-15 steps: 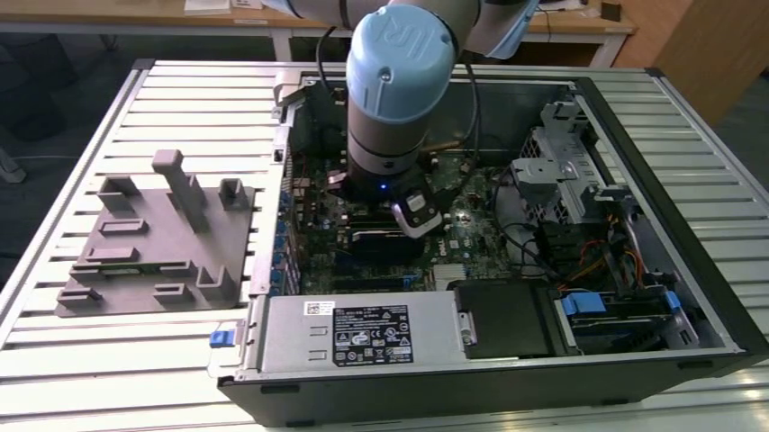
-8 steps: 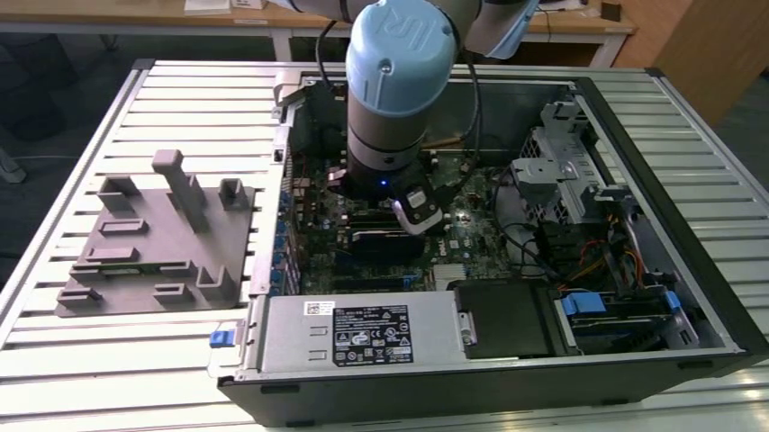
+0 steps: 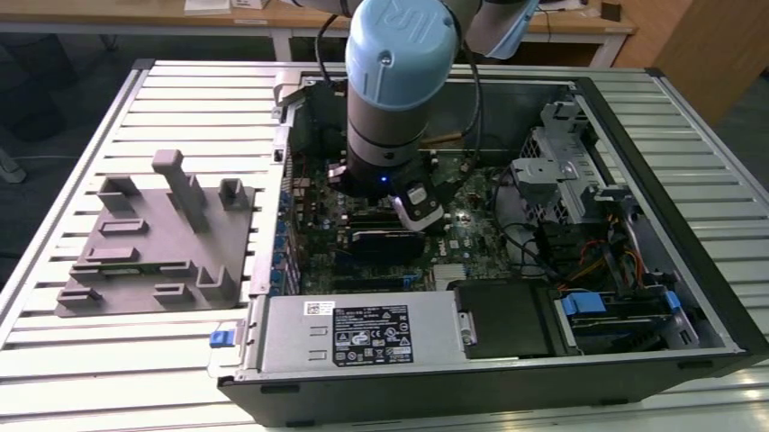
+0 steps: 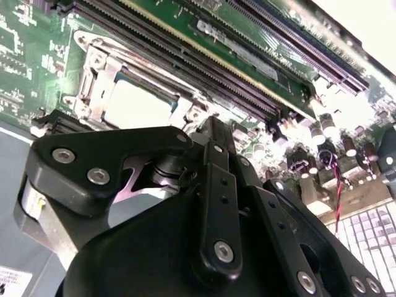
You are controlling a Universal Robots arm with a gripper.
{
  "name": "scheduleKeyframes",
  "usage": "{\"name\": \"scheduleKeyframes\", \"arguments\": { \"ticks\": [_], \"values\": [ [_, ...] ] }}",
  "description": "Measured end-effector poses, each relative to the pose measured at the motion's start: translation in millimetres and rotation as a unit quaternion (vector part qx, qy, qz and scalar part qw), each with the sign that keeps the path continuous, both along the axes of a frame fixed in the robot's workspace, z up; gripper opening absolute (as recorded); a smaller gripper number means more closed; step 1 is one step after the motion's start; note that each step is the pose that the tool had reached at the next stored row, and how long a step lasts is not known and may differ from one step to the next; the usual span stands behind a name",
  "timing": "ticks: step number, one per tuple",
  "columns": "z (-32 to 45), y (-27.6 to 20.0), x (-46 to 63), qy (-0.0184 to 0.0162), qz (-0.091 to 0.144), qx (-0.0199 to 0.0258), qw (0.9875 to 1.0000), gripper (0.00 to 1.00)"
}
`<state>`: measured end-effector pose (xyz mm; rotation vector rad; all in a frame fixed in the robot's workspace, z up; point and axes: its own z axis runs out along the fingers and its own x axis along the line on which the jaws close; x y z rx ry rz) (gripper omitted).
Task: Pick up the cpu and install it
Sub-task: 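Install the second cpu locking lever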
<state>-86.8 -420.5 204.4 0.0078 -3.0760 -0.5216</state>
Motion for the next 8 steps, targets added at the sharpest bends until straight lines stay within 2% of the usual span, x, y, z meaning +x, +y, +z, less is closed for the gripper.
{"name": "scheduleKeyframes", "arguments": {
  "ticks": [8],
  "values": [
    [11.5, 0.1, 0.0, 0.0, 0.0, 0.0001, 1.0, 0.11]
  ]
}}
